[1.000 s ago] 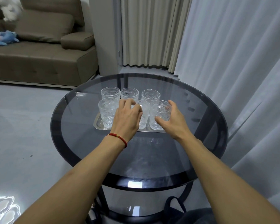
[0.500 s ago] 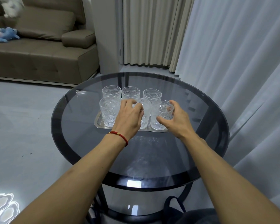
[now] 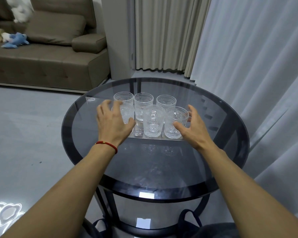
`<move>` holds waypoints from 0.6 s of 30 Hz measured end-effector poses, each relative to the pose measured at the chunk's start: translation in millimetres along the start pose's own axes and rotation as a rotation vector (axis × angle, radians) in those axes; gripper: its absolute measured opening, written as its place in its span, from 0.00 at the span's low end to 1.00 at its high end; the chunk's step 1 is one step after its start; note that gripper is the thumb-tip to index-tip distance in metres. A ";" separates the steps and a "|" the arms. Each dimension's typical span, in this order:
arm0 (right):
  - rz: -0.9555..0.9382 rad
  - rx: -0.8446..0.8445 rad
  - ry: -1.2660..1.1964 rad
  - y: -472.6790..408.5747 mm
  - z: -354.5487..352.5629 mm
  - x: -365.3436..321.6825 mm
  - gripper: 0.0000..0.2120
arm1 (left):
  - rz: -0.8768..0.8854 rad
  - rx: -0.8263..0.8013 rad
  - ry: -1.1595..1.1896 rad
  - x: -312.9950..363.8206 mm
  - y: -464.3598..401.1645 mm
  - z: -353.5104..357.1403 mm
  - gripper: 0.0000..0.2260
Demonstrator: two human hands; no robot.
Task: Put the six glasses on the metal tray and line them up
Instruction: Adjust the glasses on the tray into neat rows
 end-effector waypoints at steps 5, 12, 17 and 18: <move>-0.019 0.019 -0.005 2.1 -0.6 0.3 0.41 | -0.177 -0.141 0.343 -32.9 3.6 21.1 0.36; -0.019 0.009 -0.028 2.1 -0.5 1.0 0.40 | -0.142 -0.192 0.395 -21.3 3.1 33.1 0.41; -0.018 0.002 -0.028 0.4 -0.4 1.4 0.36 | -0.132 -0.183 0.380 -20.1 1.0 34.8 0.40; -0.023 0.008 -0.030 -0.4 -1.9 0.7 0.35 | -0.125 -0.183 0.372 -19.6 0.6 35.1 0.40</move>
Point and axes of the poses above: each hand's wrist, its own y-axis away from the middle knuckle, its own z-axis out of the palm, x = y × z, the point moved 8 cm from there along -y, towards the middle knuckle, and after that the axes turned 14 degrees about -x, right-handed, at the moved point
